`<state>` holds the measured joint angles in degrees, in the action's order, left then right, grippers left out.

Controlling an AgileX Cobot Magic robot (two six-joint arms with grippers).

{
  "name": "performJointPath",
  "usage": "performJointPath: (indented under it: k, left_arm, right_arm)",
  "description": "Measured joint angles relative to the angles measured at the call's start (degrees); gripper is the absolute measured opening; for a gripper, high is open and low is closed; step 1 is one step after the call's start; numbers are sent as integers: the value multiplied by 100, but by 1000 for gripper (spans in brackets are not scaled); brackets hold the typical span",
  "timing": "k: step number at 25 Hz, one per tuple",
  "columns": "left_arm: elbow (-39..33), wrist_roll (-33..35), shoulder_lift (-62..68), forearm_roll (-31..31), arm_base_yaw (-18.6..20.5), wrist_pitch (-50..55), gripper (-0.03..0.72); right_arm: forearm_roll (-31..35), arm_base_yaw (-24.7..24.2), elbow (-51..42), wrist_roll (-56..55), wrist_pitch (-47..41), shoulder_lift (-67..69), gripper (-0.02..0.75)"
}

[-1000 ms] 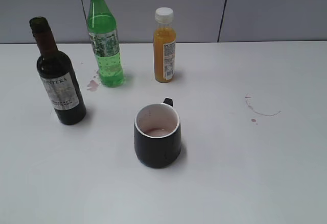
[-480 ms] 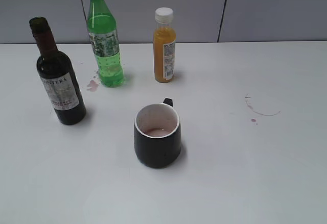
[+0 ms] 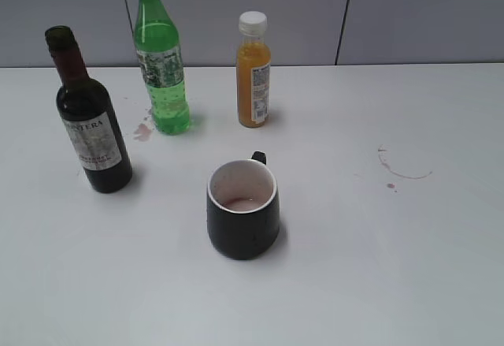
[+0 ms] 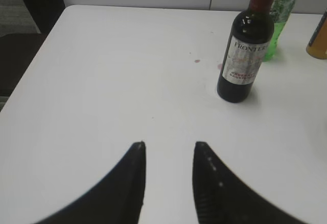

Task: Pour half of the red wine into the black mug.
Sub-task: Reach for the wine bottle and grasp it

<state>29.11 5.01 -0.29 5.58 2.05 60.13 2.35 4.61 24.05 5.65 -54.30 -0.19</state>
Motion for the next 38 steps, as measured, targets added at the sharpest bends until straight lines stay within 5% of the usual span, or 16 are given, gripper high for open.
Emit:
performJointPath:
  k: [14, 16, 19, 22, 38]
  left_arm:
    - [0, 0, 0, 0, 0, 0, 249]
    - [0, 0, 0, 0, 0, 0, 338]
    - [0, -6, 0, 12, 0, 0, 587]
    - [0, -17, 0, 12, 0, 0, 667]
    - [0, 52, 48, 18, 0, -7, 671]
  right_arm:
    - [0, 0, 0, -11, 0, 0, 583]
    - [0, 0, 0, -11, 0, 0, 583]
    - [0, 0, 0, -11, 0, 0, 583]
    - [0, 0, 0, -11, 3, 0, 583]
    - [0, 0, 0, -11, 3, 0, 583]
